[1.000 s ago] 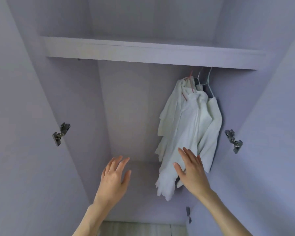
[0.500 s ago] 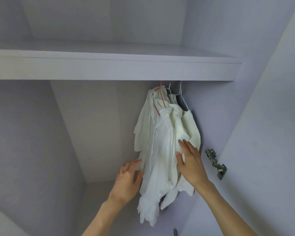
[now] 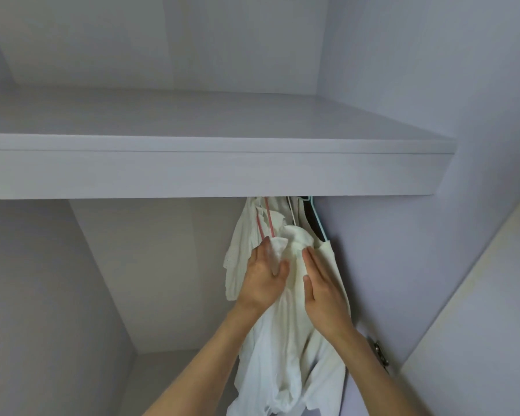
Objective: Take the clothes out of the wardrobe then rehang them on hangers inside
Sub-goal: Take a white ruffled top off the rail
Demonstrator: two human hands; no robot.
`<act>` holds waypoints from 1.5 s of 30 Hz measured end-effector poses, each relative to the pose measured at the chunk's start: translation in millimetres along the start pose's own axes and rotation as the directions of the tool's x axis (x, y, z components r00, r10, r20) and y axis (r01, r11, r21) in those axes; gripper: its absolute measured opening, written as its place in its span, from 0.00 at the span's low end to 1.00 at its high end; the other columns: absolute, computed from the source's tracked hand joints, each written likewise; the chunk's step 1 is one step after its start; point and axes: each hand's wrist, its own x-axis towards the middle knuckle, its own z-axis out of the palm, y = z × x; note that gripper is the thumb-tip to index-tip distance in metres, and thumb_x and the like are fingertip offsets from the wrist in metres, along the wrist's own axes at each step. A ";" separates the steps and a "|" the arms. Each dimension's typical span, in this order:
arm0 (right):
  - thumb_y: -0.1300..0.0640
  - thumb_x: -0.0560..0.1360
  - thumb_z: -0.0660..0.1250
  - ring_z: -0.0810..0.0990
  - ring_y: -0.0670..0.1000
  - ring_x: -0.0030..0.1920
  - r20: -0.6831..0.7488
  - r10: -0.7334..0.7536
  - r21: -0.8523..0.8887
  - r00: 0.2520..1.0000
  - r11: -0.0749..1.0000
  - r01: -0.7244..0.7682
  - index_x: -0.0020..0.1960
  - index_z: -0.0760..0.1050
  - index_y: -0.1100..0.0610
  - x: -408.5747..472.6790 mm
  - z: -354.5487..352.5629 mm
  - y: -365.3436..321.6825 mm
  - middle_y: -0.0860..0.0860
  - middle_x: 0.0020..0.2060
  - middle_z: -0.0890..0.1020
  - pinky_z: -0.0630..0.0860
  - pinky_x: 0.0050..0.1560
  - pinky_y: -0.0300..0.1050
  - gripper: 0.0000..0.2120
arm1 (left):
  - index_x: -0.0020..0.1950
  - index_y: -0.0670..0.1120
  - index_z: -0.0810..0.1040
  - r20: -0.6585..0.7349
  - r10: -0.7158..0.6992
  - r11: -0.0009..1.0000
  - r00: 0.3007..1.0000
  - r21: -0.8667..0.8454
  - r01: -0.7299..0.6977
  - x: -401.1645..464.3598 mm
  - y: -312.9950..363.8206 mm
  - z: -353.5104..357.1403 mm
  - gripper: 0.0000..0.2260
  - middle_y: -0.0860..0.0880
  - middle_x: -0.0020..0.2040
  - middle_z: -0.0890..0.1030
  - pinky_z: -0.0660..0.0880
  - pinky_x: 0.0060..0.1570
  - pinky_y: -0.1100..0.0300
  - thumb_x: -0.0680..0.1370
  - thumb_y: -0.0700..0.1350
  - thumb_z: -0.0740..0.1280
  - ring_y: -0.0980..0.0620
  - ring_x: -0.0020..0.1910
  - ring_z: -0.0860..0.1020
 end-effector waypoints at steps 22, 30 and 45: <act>0.64 0.77 0.62 0.74 0.49 0.57 -0.227 0.011 0.272 0.974 0.961 0.053 0.60 0.76 0.59 18.2 0.2 -49.6 0.50 0.54 0.78 0.68 0.58 0.36 0.13 | 0.56 0.51 0.70 -0.277 0.129 0.985 0.952 -0.078 -0.156 -38.4 -18.5 -51.1 0.08 0.56 0.39 0.72 0.66 0.31 0.73 0.80 0.40 0.57 0.64 0.31 0.71; 0.62 0.80 0.56 0.77 0.53 0.45 0.447 0.143 0.770 0.883 0.441 -0.461 0.57 0.70 0.68 53.2 23.3 -141.1 0.56 0.48 0.75 0.75 0.53 0.46 0.10 | 0.58 0.46 0.71 -0.214 0.109 0.994 0.971 0.054 -0.100 -105.5 -61.2 -71.4 0.12 0.52 0.51 0.72 0.65 0.51 0.73 0.78 0.47 0.54 0.58 0.51 0.71; 0.55 0.76 0.66 0.63 0.43 0.22 0.712 0.037 0.437 0.701 0.758 -0.484 0.41 0.75 0.60 10.6 88.2 -174.9 0.49 0.27 0.69 0.58 0.22 0.33 0.09 | 0.65 0.47 0.70 -0.326 -0.039 0.912 0.945 0.376 0.167 -196.1 -155.4 -168.5 0.32 0.50 0.62 0.72 0.70 0.61 0.50 0.76 0.68 0.45 0.49 0.61 0.72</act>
